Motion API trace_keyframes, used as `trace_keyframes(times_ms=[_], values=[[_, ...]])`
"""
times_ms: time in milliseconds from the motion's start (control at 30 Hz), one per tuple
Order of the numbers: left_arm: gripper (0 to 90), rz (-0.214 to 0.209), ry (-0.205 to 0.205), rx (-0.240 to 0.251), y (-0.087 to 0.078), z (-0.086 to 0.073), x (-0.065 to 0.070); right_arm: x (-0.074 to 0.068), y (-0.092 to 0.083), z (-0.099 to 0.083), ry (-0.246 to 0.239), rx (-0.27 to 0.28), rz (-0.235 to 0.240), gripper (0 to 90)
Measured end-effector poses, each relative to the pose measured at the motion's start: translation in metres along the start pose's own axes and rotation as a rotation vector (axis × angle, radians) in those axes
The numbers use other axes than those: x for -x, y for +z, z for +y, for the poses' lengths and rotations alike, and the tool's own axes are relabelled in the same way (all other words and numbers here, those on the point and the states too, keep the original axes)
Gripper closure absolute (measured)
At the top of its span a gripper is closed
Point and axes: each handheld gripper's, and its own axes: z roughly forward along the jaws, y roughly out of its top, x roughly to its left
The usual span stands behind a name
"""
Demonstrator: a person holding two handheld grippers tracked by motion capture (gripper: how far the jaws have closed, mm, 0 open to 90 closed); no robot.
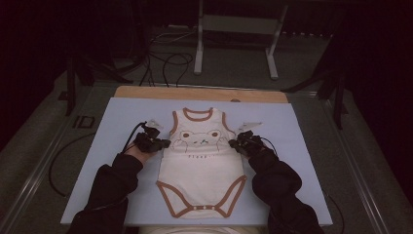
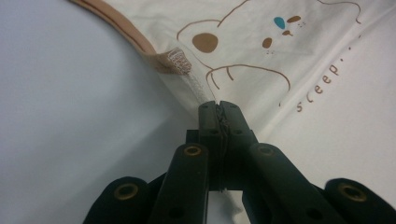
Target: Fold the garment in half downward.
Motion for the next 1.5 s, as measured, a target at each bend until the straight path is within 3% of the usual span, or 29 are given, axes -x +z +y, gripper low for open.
trace_keyframes(times_ms=[233, 467, 700, 900, 1233, 1500], values=[[89.8, -0.002, 0.024, -0.006, -0.013, 0.006, 0.004, -0.006, -0.015, 0.005, -0.033, 0.015, -0.004, 89.2], [89.7, -0.045, 0.029, 0.007, -0.025, 0.007, 0.009, -0.006, -0.028, 0.003, -0.034, 0.02, 0.015, 89.1], [89.6, -0.042, 0.078, -0.003, -0.034, 0.006, 0.021, -0.014, -0.041, -0.002, -0.046, 0.035, 0.029, 89.2], [89.6, -0.05, 0.108, -0.004, -0.043, 0.002, 0.032, -0.022, -0.05, -0.008, -0.05, 0.043, 0.033, 89.2], [89.6, -0.06, 0.115, -0.009, -0.05, -0.01, 0.04, -0.036, -0.064, -0.021, -0.037, 0.055, 0.056, 89.1], [89.6, -0.066, 0.124, -0.02, -0.05, -0.019, 0.046, -0.05, -0.073, -0.03, -0.07, 0.051, 0.064, 89.1]])
